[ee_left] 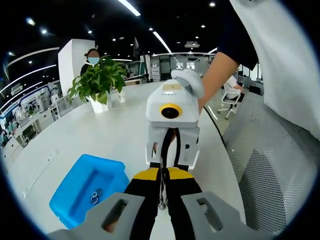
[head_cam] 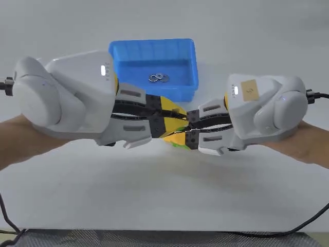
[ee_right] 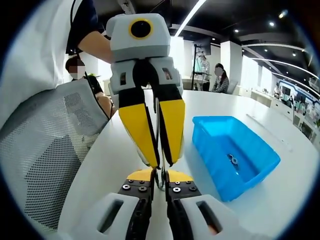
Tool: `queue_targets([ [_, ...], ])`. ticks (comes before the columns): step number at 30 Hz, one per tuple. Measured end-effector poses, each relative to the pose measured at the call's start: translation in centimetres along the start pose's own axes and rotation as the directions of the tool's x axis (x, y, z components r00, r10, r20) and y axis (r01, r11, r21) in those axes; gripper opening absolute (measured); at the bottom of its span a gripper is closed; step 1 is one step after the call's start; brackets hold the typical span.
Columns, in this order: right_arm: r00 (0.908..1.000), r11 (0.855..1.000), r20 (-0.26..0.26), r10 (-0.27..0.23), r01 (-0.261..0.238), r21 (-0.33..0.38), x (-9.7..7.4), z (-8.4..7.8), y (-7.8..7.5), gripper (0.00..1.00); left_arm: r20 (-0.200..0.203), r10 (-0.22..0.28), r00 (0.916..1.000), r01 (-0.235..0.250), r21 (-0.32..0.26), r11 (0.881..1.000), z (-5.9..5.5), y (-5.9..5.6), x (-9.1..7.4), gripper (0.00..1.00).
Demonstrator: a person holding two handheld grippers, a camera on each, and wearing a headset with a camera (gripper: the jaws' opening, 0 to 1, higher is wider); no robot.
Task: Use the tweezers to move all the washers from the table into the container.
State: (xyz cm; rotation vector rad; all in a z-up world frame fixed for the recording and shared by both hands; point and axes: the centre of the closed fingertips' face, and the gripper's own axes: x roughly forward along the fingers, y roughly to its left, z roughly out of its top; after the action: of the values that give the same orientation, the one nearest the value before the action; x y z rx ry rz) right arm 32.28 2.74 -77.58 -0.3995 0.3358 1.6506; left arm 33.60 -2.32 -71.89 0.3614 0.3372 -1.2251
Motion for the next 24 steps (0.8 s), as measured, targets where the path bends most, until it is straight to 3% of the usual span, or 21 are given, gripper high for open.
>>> queue_targets([
  [24, 0.9998, 0.999, 0.017, 0.013, -0.014, 0.032, -0.10, 0.18, -0.49, 0.09, -0.019, -0.009, 0.9998, 0.008, -0.009, 1.000, -0.05, 0.28, -0.38, 0.12],
])
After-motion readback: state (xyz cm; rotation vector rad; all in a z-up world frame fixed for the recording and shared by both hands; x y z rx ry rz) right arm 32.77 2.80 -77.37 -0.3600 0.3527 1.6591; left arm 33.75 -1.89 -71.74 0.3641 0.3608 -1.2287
